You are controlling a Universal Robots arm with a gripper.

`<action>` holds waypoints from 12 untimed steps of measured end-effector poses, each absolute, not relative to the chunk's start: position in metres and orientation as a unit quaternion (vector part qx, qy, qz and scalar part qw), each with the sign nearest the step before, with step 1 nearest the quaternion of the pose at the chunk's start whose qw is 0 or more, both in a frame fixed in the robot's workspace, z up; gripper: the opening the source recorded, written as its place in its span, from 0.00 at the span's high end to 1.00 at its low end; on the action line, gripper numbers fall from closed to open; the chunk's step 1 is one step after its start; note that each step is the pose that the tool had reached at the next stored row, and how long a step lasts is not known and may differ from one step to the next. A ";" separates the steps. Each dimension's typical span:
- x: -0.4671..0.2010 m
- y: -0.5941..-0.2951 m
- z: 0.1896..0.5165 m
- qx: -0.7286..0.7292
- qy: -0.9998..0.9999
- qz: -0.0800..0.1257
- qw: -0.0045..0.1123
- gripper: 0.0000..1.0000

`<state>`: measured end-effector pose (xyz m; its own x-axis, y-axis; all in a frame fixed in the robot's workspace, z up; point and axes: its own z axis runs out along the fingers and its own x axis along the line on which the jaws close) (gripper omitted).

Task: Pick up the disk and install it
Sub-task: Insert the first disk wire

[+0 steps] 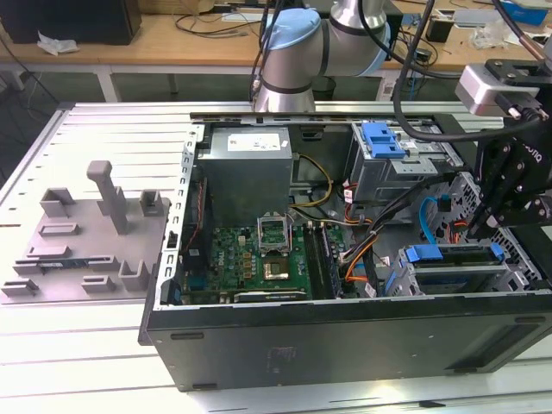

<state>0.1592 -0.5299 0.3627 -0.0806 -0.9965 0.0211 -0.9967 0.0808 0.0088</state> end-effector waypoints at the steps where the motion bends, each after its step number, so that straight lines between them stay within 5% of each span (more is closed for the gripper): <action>1: 0.160 -0.530 0.363 0.678 -0.735 0.004 0.011 0.84; 12: 0.161 -0.530 0.362 0.679 -0.734 0.004 0.011 0.84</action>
